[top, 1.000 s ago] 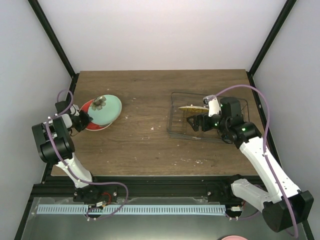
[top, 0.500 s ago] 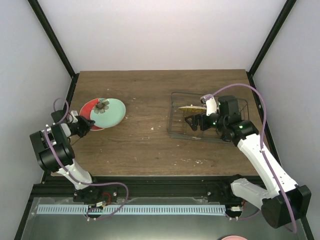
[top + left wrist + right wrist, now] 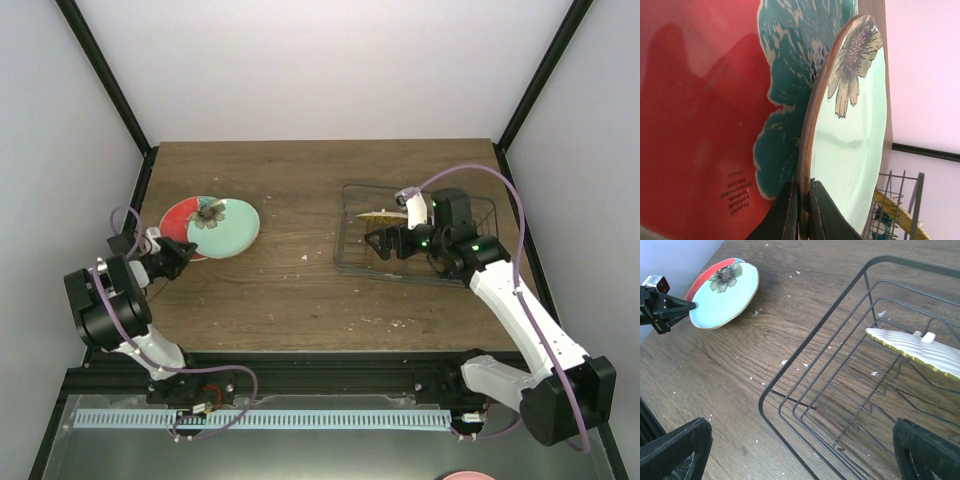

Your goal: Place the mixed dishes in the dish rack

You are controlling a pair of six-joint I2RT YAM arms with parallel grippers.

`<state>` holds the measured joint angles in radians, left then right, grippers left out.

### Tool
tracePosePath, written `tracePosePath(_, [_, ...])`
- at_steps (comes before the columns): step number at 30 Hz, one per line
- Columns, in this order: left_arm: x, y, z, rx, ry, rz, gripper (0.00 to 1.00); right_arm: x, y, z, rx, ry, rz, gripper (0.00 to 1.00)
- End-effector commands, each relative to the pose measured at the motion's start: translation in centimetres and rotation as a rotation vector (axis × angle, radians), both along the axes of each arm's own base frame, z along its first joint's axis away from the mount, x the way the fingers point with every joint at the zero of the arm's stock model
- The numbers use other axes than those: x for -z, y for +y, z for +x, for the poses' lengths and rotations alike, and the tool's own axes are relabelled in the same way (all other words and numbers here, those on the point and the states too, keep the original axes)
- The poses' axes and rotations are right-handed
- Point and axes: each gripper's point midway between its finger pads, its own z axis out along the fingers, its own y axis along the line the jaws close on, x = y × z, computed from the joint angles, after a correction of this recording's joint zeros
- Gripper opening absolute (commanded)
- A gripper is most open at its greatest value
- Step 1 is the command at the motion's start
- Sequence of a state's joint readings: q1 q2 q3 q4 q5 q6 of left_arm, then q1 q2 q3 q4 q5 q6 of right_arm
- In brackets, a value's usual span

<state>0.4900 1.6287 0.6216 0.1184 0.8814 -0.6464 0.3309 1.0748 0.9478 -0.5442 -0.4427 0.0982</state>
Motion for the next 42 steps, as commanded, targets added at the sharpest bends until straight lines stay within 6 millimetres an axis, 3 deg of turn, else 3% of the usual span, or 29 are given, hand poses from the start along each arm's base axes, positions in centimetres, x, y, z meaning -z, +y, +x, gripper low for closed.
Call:
tracePosePath(1, [-5.4,-1.2,1.1,0.072,-0.225,-0.052,0.00,-1.0,1.0,0.1,-0.043,-0.024,0.032,1.00])
tracePosePath(10, [-8.9,-2.7,0.2,0.122,-0.330,-0.045,0.00,-1.1,2.9,0.4,-0.097,0.010,0.081,1.00])
tracePosePath(15, [-10.2,-5.3,-0.6,0.187,-0.333,-0.021,0.00,-1.1,4.3,1.0,-0.106,0.045,0.124,1.00])
tracePosePath(19, [-11.2,-7.9,-1.2,0.246,-0.343,0.003,0.00,-2.6,6.1,0.9,-0.151,-0.001,0.199,1.00])
tracePosePath(24, [-12.7,-9.7,-1.9,0.279,-0.367,-0.001,0.00,-4.7,8.1,0.7,-0.226,-0.046,0.288,1.00])
tracePosePath(31, [-15.5,-11.6,-3.4,0.315,-0.394,0.009,0.00,-3.4,11.3,1.9,-0.296,0.004,0.298,1.00])
tracePosePath(42, [-16.1,-12.7,-6.5,0.336,-0.381,0.002,0.00,0.6,17.1,3.8,-0.365,0.162,0.296,1.00])
